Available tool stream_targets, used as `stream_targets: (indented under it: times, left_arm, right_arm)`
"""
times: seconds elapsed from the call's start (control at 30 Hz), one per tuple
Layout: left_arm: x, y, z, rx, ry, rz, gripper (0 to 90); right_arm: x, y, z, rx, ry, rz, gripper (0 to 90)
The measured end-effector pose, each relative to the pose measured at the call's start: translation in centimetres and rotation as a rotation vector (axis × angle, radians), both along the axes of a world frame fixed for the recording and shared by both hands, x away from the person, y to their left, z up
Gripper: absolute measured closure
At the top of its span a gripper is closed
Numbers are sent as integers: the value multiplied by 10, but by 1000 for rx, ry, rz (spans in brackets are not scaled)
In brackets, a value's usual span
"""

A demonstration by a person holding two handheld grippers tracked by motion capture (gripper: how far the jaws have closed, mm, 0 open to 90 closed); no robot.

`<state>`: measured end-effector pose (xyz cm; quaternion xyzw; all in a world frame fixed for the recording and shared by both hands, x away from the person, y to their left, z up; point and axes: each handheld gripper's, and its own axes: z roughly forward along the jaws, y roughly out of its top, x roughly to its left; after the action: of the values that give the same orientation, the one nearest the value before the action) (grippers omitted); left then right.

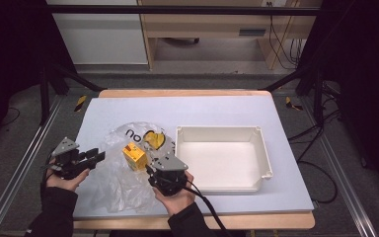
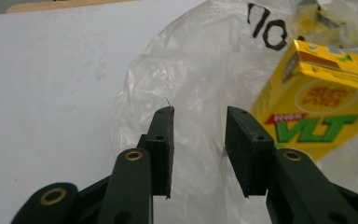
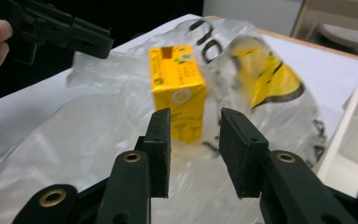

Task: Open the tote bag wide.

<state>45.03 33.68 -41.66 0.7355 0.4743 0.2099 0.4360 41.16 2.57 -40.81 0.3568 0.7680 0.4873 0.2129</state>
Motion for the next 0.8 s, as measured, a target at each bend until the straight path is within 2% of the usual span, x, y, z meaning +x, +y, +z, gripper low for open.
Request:
stream_targets:
  times: [0.13,0.27,0.53,0.8]
  left_arm:
    - [-19,-3,-4,-15,-2,-13,599]
    - [-30,-9,-18,22,15,-25,582]
    - [-28,-12,-38,80,40,-23,639]
    - [-19,-9,-49,107,67,-11,656]
  right_arm:
    - [-8,1,-15,10,50,54,670]
    - [-13,8,-39,-36,74,78,684]
    - [-9,14,-80,-80,111,56,703]
    - [-8,18,-88,-110,95,46,701]
